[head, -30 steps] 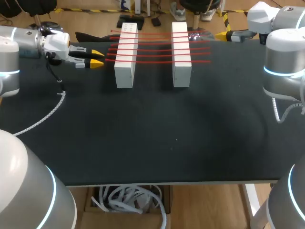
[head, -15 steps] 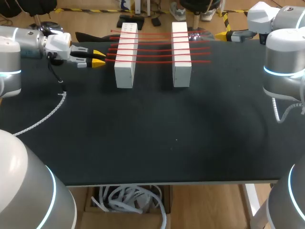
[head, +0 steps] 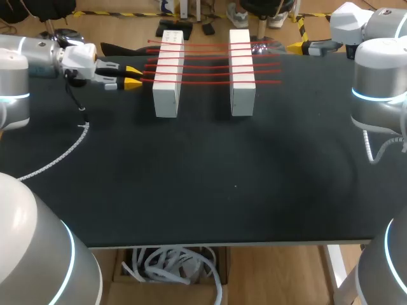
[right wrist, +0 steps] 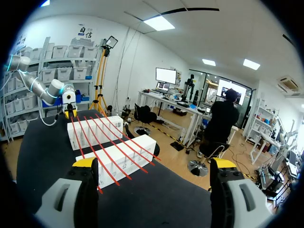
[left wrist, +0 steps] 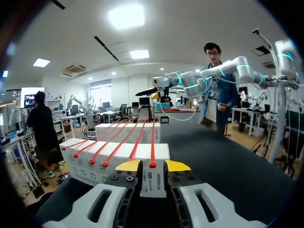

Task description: Grab the tape and strap the tape.

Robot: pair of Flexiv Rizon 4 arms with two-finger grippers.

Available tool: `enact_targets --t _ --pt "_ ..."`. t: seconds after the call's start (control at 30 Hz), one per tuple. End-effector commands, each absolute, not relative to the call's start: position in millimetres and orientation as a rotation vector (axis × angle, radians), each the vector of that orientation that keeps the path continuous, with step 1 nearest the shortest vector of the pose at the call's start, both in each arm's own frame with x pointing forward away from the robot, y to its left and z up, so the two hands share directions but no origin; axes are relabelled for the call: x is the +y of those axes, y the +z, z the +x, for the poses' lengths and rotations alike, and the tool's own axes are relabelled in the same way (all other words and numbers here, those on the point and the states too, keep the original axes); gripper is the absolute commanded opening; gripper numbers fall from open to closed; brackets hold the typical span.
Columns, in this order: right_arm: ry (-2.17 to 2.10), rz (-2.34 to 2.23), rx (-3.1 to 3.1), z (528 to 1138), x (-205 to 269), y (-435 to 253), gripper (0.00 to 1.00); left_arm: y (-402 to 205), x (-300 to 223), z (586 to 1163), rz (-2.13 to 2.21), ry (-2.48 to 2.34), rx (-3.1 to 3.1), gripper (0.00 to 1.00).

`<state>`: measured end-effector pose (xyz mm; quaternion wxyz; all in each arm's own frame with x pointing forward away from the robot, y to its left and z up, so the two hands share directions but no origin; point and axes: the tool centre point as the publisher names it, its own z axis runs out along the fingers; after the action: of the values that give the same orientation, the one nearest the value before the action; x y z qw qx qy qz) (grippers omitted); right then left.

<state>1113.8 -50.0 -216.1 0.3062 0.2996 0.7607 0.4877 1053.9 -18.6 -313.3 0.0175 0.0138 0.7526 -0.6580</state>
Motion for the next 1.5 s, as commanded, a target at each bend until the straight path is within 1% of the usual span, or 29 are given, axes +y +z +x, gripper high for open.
enact_targets --t 0.03,0.57,0.73,0.8,0.97,1.03,1.1,1.13,1.27,1.5 --pt "1.291 0.793 2.013 1113.8 -50.0 -216.1 1.00 -313.3 -23.1 1052.0 0.044 -2.048 2.332 0.19" --pt "1.291 0.793 2.013 1113.8 -50.0 -216.1 1.00 -317.4 -25.4 1052.4 0.038 -2.060 2.332 0.18" --pt "1.291 0.793 2.013 1113.8 -50.0 -216.1 1.00 -319.1 -23.6 1051.4 0.023 -2.068 2.325 0.20" --pt "1.291 0.793 2.013 1113.8 -50.0 -216.1 1.00 -318.8 -22.9 1051.0 0.022 -2.067 2.323 0.17" --pt "1.291 0.793 2.013 1113.8 -50.0 -216.1 1.00 -318.2 -23.3 1051.1 0.039 -2.066 2.329 0.18" --pt "1.291 0.793 2.013 1113.8 -50.0 -216.1 1.00 -318.2 -23.6 1051.5 0.043 -2.065 2.332 0.15" --pt "1.291 0.793 2.013 1113.8 -50.0 -216.1 1.00 -318.4 -23.5 1051.8 0.044 -2.066 2.331 0.11" --pt "1.291 0.793 2.013 1113.8 -50.0 -216.1 1.00 -318.5 -23.5 1051.9 0.043 -2.066 2.330 0.07" --pt "1.291 0.793 2.013 1113.8 -50.0 -216.1 1.00 -318.4 -23.9 1052.5 0.051 -2.064 2.333 0.00" --pt "1.291 0.793 2.013 1113.8 -50.0 -216.1 1.00 -317.8 -24.5 1052.8 0.052 -2.069 2.329 0.00"
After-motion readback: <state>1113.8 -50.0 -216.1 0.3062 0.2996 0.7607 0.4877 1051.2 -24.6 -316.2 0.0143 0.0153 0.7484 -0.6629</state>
